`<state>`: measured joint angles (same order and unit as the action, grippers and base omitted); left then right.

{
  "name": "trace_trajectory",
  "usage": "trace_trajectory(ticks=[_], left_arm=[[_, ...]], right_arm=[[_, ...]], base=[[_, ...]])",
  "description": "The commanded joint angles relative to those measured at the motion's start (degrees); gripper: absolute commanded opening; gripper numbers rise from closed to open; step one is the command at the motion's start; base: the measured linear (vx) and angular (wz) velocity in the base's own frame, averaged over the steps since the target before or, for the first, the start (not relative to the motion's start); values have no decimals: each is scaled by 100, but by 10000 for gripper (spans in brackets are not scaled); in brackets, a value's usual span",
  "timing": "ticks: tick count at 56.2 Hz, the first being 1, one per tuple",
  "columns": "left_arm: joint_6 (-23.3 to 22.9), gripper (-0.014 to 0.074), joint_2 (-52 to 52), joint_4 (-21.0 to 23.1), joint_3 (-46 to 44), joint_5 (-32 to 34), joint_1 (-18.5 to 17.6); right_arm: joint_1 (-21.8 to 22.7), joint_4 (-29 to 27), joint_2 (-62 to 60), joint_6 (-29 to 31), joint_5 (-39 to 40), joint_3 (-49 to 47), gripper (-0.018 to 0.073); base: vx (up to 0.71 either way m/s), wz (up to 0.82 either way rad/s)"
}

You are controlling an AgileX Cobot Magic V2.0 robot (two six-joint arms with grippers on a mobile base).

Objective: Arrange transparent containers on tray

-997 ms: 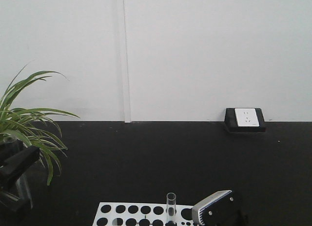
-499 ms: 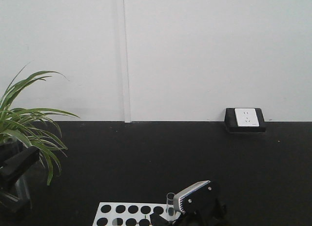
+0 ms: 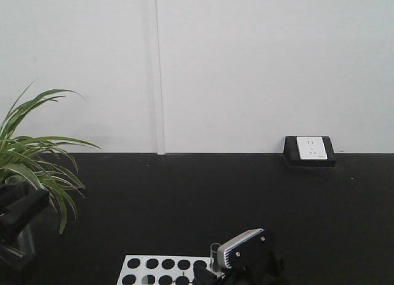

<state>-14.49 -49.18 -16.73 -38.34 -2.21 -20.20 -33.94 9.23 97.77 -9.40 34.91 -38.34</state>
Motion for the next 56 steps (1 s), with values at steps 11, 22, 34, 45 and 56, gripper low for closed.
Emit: trace_trajectory(ticks=[11,22,34,45,56], left_arm=[[-8,129,62,58,-195,431,-30],[-8,129,62,58,-195,431,-30],[-34,129,62,63,-195,432,-30],[-34,129,62,63,-195,432,-30],[-34,129,62,63,-195,432,-30]], right_arm=[[16,24,-225,32,528,-158,100],[16,18,-502,38,477,-164,35],[16,18,-1139,45,-342,-492,29],[16,35,-1683,61,-1569,-1297,29],[16,162,-2253,61,-2409,-1802,30]], base=[[0,0],[0,0],[0,0],[0,0],[0,0]])
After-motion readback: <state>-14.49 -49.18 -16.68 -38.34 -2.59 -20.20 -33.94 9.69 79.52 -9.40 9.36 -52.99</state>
